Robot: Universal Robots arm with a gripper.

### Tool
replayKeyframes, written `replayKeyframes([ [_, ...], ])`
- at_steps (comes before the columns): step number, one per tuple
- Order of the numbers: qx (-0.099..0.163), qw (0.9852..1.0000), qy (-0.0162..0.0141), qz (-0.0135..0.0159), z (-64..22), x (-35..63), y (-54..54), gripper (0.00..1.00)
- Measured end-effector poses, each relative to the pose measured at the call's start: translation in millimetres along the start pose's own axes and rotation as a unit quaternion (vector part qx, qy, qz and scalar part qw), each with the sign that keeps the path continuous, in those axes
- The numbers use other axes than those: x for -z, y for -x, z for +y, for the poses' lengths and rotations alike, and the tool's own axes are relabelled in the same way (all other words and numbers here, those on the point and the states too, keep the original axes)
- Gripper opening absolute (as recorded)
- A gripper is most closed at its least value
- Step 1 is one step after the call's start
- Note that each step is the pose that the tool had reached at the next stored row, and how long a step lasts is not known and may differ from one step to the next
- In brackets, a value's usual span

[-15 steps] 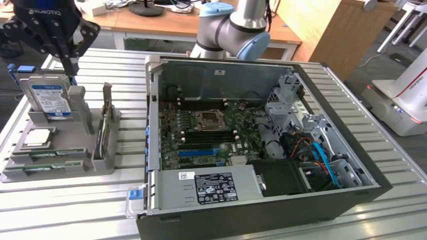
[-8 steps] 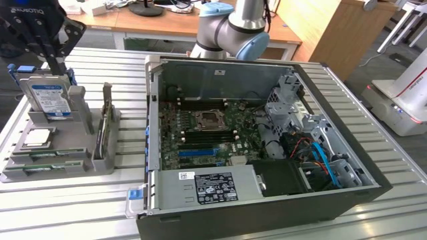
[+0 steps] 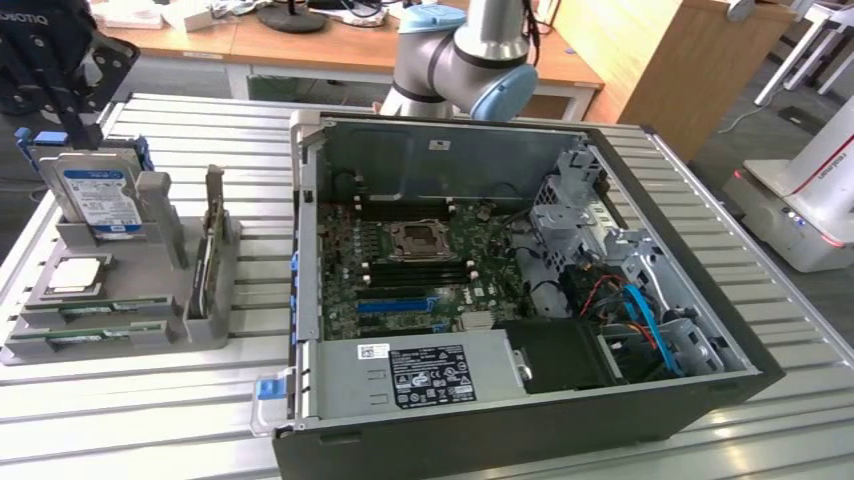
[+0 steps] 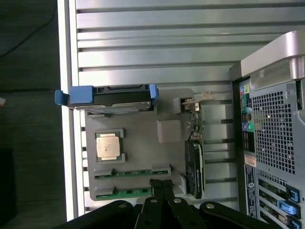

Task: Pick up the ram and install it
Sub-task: 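Reach for the ram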

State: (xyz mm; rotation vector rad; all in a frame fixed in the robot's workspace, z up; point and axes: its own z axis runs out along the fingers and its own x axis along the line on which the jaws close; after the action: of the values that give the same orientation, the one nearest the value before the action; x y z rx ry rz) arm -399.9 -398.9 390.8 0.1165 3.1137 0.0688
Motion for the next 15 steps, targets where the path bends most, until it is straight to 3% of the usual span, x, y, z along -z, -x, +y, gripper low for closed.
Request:
replayKeyframes([
  [8, 0.0, 1.0, 0.0, 0.0, -1.4, 0.2, -19.1, 0.11],
  [15, 0.0, 1.0, 0.0, 0.0, -1.6, 0.2, -21.4, 0.11],
])
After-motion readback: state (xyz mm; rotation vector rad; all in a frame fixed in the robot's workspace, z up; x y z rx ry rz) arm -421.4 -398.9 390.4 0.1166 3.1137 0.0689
